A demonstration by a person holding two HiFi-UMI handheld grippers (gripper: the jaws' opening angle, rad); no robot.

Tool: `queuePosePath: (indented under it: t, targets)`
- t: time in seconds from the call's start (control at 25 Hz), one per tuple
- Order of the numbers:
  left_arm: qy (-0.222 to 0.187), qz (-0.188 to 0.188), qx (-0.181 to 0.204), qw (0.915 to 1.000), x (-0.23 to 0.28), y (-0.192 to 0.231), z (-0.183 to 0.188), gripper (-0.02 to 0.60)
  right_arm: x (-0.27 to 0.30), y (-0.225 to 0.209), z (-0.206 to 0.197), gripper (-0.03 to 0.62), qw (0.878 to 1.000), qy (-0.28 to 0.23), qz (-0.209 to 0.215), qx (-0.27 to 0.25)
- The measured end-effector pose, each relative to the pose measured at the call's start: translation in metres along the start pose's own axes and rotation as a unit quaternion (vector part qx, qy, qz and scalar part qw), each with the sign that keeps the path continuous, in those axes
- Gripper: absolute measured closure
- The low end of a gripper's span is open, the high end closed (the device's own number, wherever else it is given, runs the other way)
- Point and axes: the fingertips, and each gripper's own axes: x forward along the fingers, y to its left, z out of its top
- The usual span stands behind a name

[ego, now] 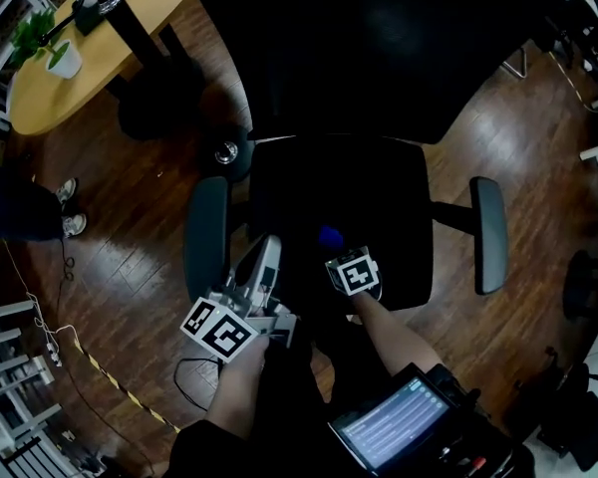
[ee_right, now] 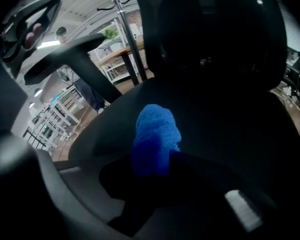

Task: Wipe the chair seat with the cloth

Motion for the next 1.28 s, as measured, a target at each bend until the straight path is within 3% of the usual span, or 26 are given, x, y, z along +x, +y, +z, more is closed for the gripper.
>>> queuePosePath:
  t: [0.16,0.4,0.84,1.0,1.12,1.28]
  targets:
    - [0.019,-0.022,-0.003,0.9996,0.023,-0.016,-0.018,0.588,-0.050,-0.076,-0.024,0.545,0.997,-0.019,-0.061,0.042]
    - [0.041,-0.041,-0.003,0.9983,0.043,-0.036,-0.039,0.588,-0.126,-0.165,-0.063,0.546,0.982,-0.040,-0.159,0.098]
    - [0.041,-0.045,0.007,0.9981,0.038,-0.042,-0.043,0.588,-0.138,-0.166,-0.067,0.545,0.975,-0.050,-0.189,0.106]
    - [0.027,-0.034,0.004,0.9991,0.026,-0.035,-0.034,0.588,-0.099,-0.104,-0.036,0.545,0.988,-0.061,-0.123,0.073]
    - [0.013,-0.021,0.007,0.9997,0.010,-0.033,-0.025,0.588,-0.066,-0.025,-0.014,0.545,0.996,-0.054,-0.045,0.052]
    - [-0.010,0.000,0.014,0.9999,-0.008,-0.018,-0.003,0.588,-0.023,0.084,0.006,0.545,0.997,-0.030,0.066,0.033]
